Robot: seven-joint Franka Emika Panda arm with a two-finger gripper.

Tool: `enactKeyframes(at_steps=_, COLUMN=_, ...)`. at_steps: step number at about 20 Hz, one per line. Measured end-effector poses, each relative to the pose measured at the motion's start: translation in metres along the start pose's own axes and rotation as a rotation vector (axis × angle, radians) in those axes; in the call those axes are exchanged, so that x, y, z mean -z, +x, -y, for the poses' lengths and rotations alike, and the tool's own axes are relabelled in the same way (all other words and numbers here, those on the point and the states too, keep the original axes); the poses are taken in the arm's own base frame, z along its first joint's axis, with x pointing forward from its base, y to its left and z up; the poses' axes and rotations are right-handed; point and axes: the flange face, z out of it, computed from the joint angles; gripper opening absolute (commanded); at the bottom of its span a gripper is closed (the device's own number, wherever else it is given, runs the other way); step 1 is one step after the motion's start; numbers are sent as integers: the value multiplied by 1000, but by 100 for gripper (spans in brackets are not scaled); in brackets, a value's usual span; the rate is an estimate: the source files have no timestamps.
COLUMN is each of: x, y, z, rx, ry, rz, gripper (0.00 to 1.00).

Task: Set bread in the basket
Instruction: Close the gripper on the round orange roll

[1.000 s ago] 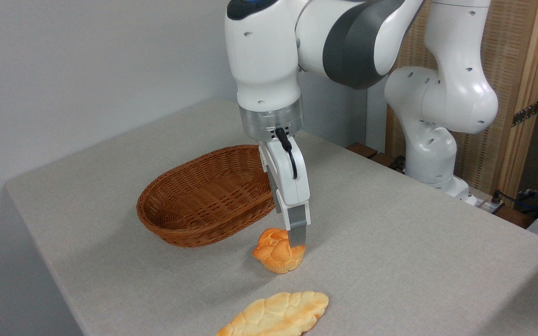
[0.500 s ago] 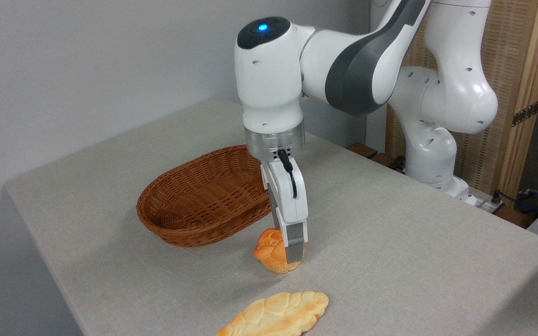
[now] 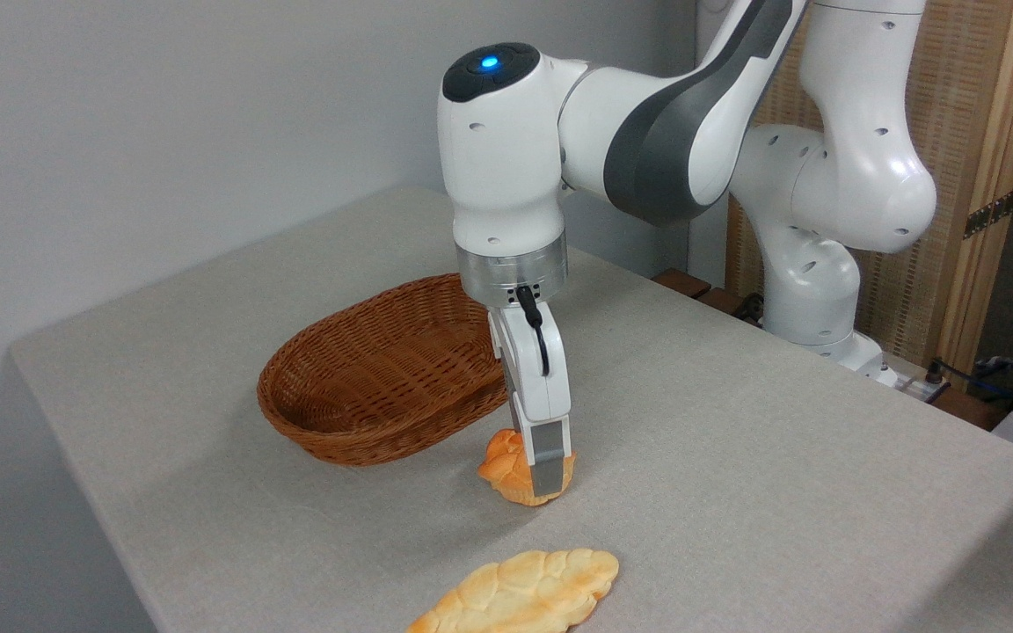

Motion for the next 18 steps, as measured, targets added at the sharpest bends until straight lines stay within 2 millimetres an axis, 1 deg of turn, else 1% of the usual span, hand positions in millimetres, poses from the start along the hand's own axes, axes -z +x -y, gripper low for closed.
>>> enactKeyframes(at_steps=1, x=-1, y=0, z=0, rx=-1, ry=0, rz=0, gripper=63)
enactKeyframes(at_steps=2, x=-1, y=0, z=0, rx=-1, ry=0, rz=0, gripper=56)
enactKeyframes(at_steps=5, x=-1, y=0, z=0, rx=-3, ry=0, rz=0, gripper=51)
enactKeyframes(at_steps=18, x=-1, y=1, z=0, rx=-14, ry=0, rz=0, gripper=51)
